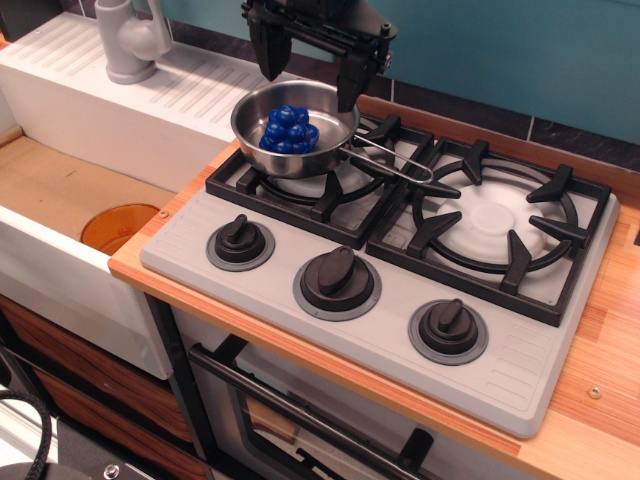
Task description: Put pan on stove and put blueberry in pan
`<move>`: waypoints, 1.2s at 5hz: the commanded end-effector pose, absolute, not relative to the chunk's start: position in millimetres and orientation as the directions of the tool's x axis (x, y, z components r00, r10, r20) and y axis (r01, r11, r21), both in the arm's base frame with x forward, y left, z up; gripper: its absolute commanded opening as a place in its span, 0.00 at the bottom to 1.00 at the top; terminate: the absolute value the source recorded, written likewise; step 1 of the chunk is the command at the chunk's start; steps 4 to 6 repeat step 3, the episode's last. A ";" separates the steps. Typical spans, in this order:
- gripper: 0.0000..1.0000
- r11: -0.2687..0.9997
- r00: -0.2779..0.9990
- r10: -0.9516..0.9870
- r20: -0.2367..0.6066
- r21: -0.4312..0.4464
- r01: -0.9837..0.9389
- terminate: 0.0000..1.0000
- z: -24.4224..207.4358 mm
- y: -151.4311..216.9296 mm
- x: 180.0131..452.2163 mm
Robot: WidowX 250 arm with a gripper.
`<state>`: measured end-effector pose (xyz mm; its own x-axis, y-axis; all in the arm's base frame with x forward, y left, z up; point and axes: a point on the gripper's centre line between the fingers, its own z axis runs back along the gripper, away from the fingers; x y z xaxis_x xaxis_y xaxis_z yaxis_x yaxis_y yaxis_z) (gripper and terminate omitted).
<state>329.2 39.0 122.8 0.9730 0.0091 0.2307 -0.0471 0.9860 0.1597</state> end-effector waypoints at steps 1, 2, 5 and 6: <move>1.00 0.990 0.960 0.021 0.278 0.127 -0.059 0.00 149.9 25.3 325.0; 1.00 0.991 0.960 0.019 0.280 0.123 -0.056 0.00 148.0 22.5 325.1; 1.00 0.990 0.964 0.003 0.267 0.134 -0.040 1.00 148.0 24.6 329.9; 1.00 0.990 0.964 0.003 0.267 0.134 -0.040 1.00 148.0 24.6 329.9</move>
